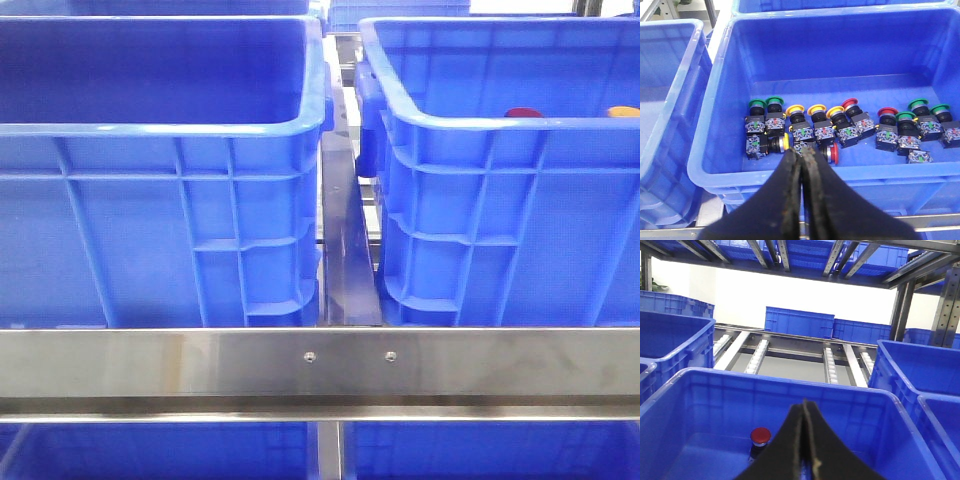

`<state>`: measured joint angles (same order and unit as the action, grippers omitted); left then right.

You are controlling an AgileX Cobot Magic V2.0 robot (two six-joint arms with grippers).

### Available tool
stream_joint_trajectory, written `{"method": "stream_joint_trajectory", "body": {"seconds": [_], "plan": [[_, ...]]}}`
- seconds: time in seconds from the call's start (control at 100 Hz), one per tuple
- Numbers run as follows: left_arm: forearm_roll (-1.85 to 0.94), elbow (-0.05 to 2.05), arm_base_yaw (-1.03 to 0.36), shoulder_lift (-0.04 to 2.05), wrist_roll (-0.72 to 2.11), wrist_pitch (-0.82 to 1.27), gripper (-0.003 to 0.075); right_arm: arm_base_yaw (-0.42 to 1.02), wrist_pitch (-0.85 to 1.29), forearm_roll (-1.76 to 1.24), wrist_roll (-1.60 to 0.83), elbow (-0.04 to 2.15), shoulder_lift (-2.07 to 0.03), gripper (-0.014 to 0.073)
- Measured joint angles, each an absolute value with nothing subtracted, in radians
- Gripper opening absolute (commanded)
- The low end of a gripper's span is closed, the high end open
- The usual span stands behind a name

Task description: Pick red and yellow buttons and place in box

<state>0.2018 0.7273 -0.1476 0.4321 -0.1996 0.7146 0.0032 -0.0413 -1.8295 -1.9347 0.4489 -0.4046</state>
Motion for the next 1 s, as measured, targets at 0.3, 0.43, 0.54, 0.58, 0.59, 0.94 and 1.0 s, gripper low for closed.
{"method": "stream_joint_trajectory", "body": {"seconds": [0.3, 0.43, 0.54, 0.58, 0.59, 0.94, 1.0], "plan": [[0.206, 0.72, -0.148, 0.432, -0.2, 0.689, -0.0019, 0.003, -0.041, -1.83, -1.935, 0.449, -0.405, -0.0068], [0.206, 0.668, -0.148, 0.425, -0.2, 0.59, -0.0019, 0.003, -0.041, -1.83, -1.935, 0.449, -0.405, -0.0068], [0.188, 0.582, -0.146, 0.386, -0.2, 0.5, -0.0019, 0.003, -0.041, -1.83, -1.936, 0.449, -0.405, -0.0068], [0.18, 0.545, -0.145, 0.368, -0.2, 0.467, -0.0019, 0.003, -0.041, -1.83, -1.936, 0.449, -0.405, -0.0068], [0.178, 0.539, -0.144, 0.36, -0.2, 0.457, -0.0019, 0.003, -0.041, -1.83, -1.936, 0.449, -0.405, -0.0068], [0.162, 0.227, -0.047, 0.153, -0.166, 0.215, -0.0019, 0.003, -0.041, -1.83, -1.936, 0.449, -0.405, -0.0068], [0.16, 0.182, -0.043, 0.124, -0.166, 0.193, -0.0019, 0.003, -0.041, -1.83, -1.936, 0.449, -0.405, -0.0068]]}}
